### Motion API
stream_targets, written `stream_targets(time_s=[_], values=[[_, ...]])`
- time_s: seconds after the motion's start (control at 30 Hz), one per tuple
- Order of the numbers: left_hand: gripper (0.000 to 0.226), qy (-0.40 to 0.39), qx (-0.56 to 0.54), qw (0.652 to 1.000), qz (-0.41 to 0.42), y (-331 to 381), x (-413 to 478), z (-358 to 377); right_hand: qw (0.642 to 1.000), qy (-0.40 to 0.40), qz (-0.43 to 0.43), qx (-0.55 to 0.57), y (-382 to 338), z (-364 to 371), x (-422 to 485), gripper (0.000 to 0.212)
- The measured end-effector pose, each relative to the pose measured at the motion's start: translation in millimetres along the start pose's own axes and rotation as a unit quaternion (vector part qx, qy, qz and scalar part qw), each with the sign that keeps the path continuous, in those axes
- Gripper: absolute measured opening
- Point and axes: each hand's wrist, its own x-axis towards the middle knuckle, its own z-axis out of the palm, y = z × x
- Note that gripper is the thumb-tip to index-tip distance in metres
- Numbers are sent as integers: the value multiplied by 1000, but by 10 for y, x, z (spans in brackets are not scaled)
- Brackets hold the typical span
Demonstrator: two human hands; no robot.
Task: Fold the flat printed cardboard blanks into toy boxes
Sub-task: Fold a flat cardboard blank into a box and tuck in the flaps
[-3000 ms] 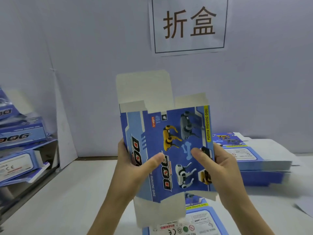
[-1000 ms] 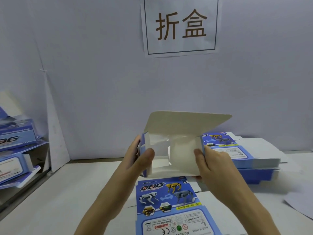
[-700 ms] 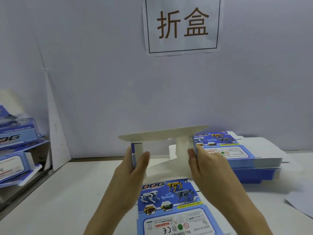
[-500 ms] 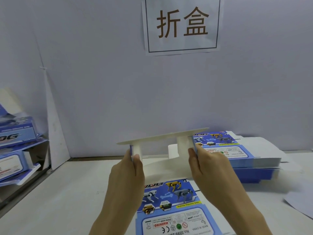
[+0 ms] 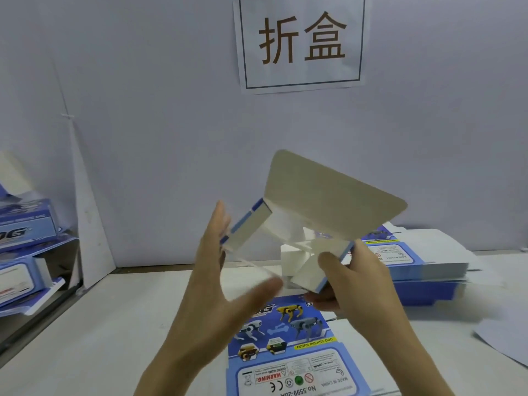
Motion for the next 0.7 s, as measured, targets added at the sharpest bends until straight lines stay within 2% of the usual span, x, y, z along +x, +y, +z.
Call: stream_targets(time_s=[0.1, 0.2, 0.37, 0.5, 0.6, 0.7], values=[[132, -7, 135, 981, 140, -45, -16, 94, 998, -47, 25, 31, -59, 31, -37, 9], [140, 88, 181, 960, 196, -96, 16, 129, 994, -110, 5, 28, -97, 54, -97, 16], [131, 139, 231, 920, 285, -53, 19, 84, 988, -127, -1, 90, -178, 22, -146, 17], [121, 148, 246, 912, 291, -1, -3, 52, 969, -168, 52, 171, -187, 17, -151, 22], [119, 105, 220, 938, 246, -7, 2, -2, 965, -193, 47, 170, -184, 20, -147, 14], [123, 75, 214, 950, 213, 52, 18, -57, 972, -178, 35, 149, -175, 29, -148, 14]])
